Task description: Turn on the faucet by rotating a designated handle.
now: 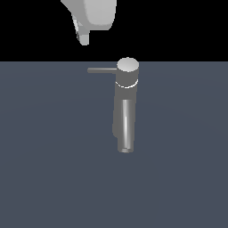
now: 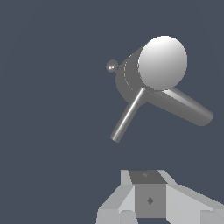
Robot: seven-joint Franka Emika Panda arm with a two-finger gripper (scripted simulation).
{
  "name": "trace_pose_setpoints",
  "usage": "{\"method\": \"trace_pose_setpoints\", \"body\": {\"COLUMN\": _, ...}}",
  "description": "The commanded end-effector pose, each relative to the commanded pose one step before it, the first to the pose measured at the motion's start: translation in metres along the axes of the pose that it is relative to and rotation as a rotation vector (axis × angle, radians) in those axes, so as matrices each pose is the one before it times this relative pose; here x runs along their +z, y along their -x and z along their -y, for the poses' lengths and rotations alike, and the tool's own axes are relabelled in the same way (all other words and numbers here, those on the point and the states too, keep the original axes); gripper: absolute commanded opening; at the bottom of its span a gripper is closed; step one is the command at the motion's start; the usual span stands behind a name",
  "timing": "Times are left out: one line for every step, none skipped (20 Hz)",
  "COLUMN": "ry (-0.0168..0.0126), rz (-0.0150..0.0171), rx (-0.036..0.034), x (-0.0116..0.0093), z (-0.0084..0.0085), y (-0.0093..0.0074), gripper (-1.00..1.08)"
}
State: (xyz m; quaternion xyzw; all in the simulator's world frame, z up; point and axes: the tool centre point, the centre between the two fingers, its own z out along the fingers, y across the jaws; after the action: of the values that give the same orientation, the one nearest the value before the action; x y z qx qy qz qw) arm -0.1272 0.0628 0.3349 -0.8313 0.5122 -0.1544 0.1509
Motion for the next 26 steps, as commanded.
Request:
{"method": "trace_pose_setpoints", "body": {"ry": -0.01966, "rz": -0.01883, "rx": 0.0626, "x": 0.01022, "z": 0.00617, "y": -0.00348, "gripper": -1.0}}
{"method": "trace_pose_setpoints", "body": {"ry": -0.00753, "rz": -0.00758, "rx": 0.02474, "x": 0.00414, "z": 0.00253, "y": -0.00139, "gripper": -1.0}}
{"method": "trace_pose_setpoints", "body": {"ry": -0.00762, "rz": -0.00765, "rx": 0.02499, "x": 0.00418, "z": 0.00256, "y": -0.00141, "gripper": -1.0}}
{"method": "trace_pose_setpoints", "body": {"ry": -0.00767, "rz": -0.00769, "rx": 0.02516, "x": 0.0042, "z": 0.00259, "y": -0.00143, "gripper": -1.0}}
{"method": "trace_pose_setpoints", "body": {"ry": -0.00753, "rz": -0.00754, "rx": 0.0247, "x": 0.00413, "z": 0.00256, "y": -0.00142, "gripper": -1.0}}
{"method": "trace_pose_setpoints", "body": {"ry": -0.00732, "rz": -0.00733, "rx": 0.02403, "x": 0.00401, "z": 0.00251, "y": -0.00138, "gripper": -1.0}}
{"method": "trace_pose_setpoints", "body": {"ry": -0.00709, "rz": -0.00713, "rx": 0.02333, "x": 0.0039, "z": 0.00245, "y": -0.00136, "gripper": -1.0}}
{"method": "trace_pose_setpoints", "body": {"ry": -0.00686, "rz": -0.00692, "rx": 0.02261, "x": 0.00377, "z": 0.00238, "y": -0.00133, "gripper": -1.0}}
{"method": "trace_pose_setpoints", "body": {"ry": -0.00661, "rz": -0.00672, "rx": 0.02187, "x": 0.00364, "z": 0.00231, "y": -0.0013, "gripper": -1.0}}
{"method": "trace_pose_setpoints", "body": {"ry": -0.00634, "rz": -0.00649, "rx": 0.02104, "x": 0.00351, "z": 0.00224, "y": -0.00126, "gripper": -1.0}}
{"method": "trace_pose_setpoints", "body": {"ry": -0.00602, "rz": -0.00624, "rx": 0.02007, "x": 0.00334, "z": 0.00214, "y": -0.00123, "gripper": -1.0}}
{"method": "trace_pose_setpoints", "body": {"ry": -0.00567, "rz": -0.00596, "rx": 0.019, "x": 0.00316, "z": 0.00203, "y": -0.00118, "gripper": -1.0}}
{"method": "trace_pose_setpoints", "body": {"ry": -0.00531, "rz": -0.00568, "rx": 0.01792, "x": 0.00298, "z": 0.00192, "y": -0.00113, "gripper": -1.0}}
{"method": "trace_pose_setpoints", "body": {"ry": -0.00494, "rz": -0.0054, "rx": 0.01678, "x": 0.0028, "z": 0.00181, "y": -0.00107, "gripper": -1.0}}
{"method": "trace_pose_setpoints", "body": {"ry": -0.00456, "rz": -0.00511, "rx": 0.01562, "x": 0.0026, "z": 0.00169, "y": -0.00102, "gripper": -1.0}}
{"method": "trace_pose_setpoints", "body": {"ry": -0.00417, "rz": -0.00481, "rx": 0.01442, "x": 0.0024, "z": 0.00156, "y": -0.00097, "gripper": -1.0}}
{"method": "trace_pose_setpoints", "body": {"ry": -0.00377, "rz": -0.00447, "rx": 0.01316, "x": 0.00219, "z": 0.00142, "y": -0.00091, "gripper": -1.0}}
{"method": "trace_pose_setpoints", "body": {"ry": -0.00339, "rz": -0.00412, "rx": 0.01193, "x": 0.00199, "z": 0.00129, "y": -0.00083, "gripper": -1.0}}
{"method": "trace_pose_setpoints", "body": {"ry": -0.00305, "rz": -0.00379, "rx": 0.01079, "x": 0.00181, "z": 0.00117, "y": -0.00077, "gripper": -1.0}}
{"method": "trace_pose_setpoints", "body": {"ry": -0.00271, "rz": -0.00352, "rx": 0.00973, "x": 0.00164, "z": 0.00105, "y": -0.0007, "gripper": -1.0}}
{"method": "trace_pose_setpoints", "body": {"ry": -0.00241, "rz": -0.00328, "rx": 0.00874, "x": 0.00147, "z": 0.00095, "y": -0.00066, "gripper": -1.0}}
{"method": "trace_pose_setpoints", "body": {"ry": -0.00213, "rz": -0.00305, "rx": 0.00784, "x": 0.00132, "z": 0.00085, "y": -0.00063, "gripper": -1.0}}
{"method": "trace_pose_setpoints", "body": {"ry": -0.00188, "rz": -0.00281, "rx": 0.00701, "x": 0.0012, "z": 0.00076, "y": -0.00056, "gripper": -1.0}}
{"method": "trace_pose_setpoints", "body": {"ry": -0.00167, "rz": -0.00256, "rx": 0.00627, "x": 0.00106, "z": 0.00068, "y": -0.00052, "gripper": -1.0}}
{"method": "trace_pose_setpoints", "body": {"ry": -0.00146, "rz": -0.00228, "rx": 0.00551, "x": 0.00094, "z": 0.0006, "y": -0.00046, "gripper": -1.0}}
{"method": "trace_pose_setpoints", "body": {"ry": -0.00126, "rz": -0.00202, "rx": 0.00479, "x": 0.00082, "z": 0.00052, "y": -0.00041, "gripper": -1.0}}
